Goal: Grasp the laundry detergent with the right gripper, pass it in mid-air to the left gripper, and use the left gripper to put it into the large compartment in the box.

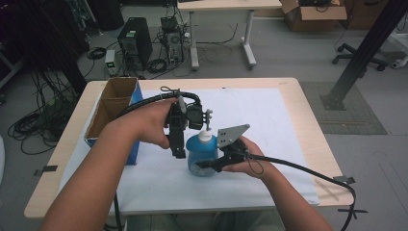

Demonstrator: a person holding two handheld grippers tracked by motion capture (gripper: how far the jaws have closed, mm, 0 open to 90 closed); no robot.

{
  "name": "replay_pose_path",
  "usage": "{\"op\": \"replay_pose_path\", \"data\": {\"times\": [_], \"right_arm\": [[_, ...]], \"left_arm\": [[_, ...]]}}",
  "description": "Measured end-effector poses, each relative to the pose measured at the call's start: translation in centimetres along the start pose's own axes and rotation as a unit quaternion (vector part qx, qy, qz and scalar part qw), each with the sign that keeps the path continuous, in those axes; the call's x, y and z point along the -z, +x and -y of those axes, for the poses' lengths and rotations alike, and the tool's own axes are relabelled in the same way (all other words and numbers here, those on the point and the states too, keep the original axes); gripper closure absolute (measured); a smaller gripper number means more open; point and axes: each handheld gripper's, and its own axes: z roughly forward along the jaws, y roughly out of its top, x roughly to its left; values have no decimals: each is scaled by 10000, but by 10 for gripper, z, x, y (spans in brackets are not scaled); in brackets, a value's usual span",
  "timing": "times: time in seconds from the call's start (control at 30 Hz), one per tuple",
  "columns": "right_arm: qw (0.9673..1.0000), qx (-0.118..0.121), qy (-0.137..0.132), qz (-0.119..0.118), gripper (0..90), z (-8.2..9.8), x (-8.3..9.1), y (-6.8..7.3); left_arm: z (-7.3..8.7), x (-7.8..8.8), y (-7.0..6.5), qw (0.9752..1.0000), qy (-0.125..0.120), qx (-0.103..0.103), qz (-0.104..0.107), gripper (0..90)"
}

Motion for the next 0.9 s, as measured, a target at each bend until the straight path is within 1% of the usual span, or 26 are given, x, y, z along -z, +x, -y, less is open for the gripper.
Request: {"op": "replay_pose_path", "data": {"times": [0.07, 0.17, 0.3, 0.37, 0.57, 0.73, 0.8, 0.83, 0.87, 0.9], "right_arm": [[10000, -38, 1, 4, 454, -1, -2, 0], [10000, -3, 51, 45, 454, -3, -7, 0], [10000, -10, 5, 26, 453, -6, -11, -1], [10000, -54, -30, 11, 453, -6, -12, -2], [10000, -89, 13, 20, 454, -4, -15, -3], [10000, -82, -34, 21, 454, -5, -19, -3], [10000, 0, 58, 32, 454, -9, -23, 0], [10000, -9, 51, 13, 453, -10, -25, 1], [10000, 34, 2, 8, 453, -12, -26, 1], [10000, 8, -35, -11, 454, -12, -27, 1]], "left_arm": [[-1, -1, 0, 10000, 7, -15, 7, 4], [-2, -2, -1, 10000, 5, -23, 12, 4], [-3, -2, -2, 10000, 3, -29, 14, 4], [-3, -2, -2, 10000, 13, -32, 24, 4], [-4, -3, -2, 10000, -2, -37, 13, 4], [-7, -4, -2, 10000, 19, -66, 38, 4], [-8, -5, -3, 10000, -3, -60, 37, 4], [-10, -5, -3, 10000, 23, -85, 40, 4], [-10, -5, -3, 10000, 23, -85, 40, 4], [-10, -5, -4, 9999, 11, -95, 37, 4]]}}
